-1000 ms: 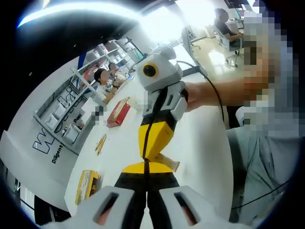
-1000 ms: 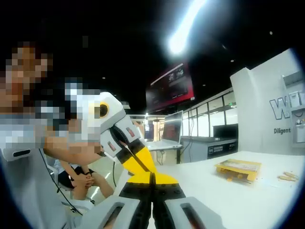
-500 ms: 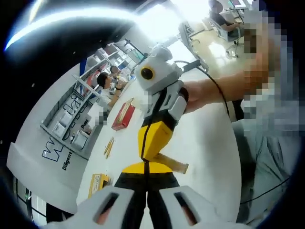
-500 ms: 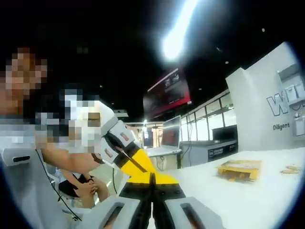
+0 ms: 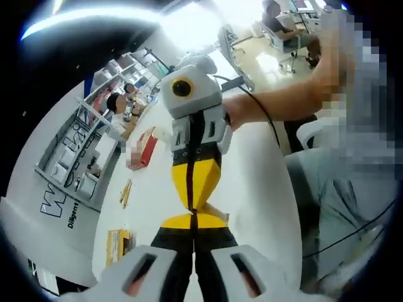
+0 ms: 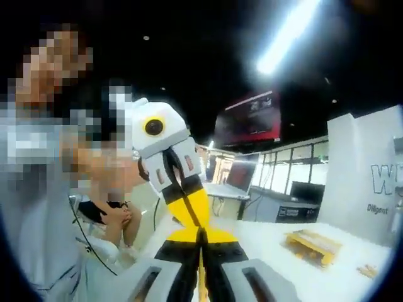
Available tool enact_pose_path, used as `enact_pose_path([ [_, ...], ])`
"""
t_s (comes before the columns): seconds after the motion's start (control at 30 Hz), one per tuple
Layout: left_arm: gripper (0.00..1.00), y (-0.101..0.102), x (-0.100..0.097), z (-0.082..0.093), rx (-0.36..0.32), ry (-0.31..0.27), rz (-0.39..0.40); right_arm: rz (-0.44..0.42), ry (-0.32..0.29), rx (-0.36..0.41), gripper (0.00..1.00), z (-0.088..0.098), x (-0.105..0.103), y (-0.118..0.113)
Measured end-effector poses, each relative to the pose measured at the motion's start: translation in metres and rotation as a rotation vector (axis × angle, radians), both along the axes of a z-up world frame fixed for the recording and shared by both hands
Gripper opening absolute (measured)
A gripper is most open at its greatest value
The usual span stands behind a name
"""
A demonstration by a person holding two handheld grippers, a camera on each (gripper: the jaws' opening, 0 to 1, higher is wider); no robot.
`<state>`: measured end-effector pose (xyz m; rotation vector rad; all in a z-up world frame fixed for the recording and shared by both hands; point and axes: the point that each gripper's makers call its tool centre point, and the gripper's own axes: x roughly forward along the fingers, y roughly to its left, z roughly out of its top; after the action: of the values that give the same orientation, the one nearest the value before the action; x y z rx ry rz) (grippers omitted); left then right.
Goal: Tear open the coffee pouch, take out the coffee, and pour the coffee from the pouch into the cup
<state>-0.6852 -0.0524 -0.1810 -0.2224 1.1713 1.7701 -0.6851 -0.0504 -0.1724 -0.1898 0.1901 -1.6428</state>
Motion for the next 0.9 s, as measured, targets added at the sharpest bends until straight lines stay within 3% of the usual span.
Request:
enact_pose_path([
  [0.17,0.00,0.005,0.005,0.000,-0.052,0.000,-0.008,0.000,0.038,0.055,0.02,0.002,0.002,0.001],
  [0.57,0.00,0.011,0.012,0.002,-0.095,-0.001,-0.014,-0.018,0.114,0.116,0.02,0.006,0.005,0.002],
  [0.67,0.00,0.014,0.013,0.005,-0.089,0.025,-0.014,-0.049,0.032,0.107,0.01,0.010,0.002,0.004],
  [0.73,0.00,0.014,0.014,0.004,-0.109,0.058,-0.010,-0.053,0.040,0.111,0.00,0.009,0.003,0.003],
  [0.8,0.00,0.013,0.011,0.003,-0.142,0.130,0.014,-0.081,-0.022,0.116,0.00,0.006,-0.001,0.003],
  [0.9,0.00,0.013,0.010,0.001,-0.144,0.174,0.024,-0.082,-0.097,0.088,0.00,0.007,-0.005,0.002],
])
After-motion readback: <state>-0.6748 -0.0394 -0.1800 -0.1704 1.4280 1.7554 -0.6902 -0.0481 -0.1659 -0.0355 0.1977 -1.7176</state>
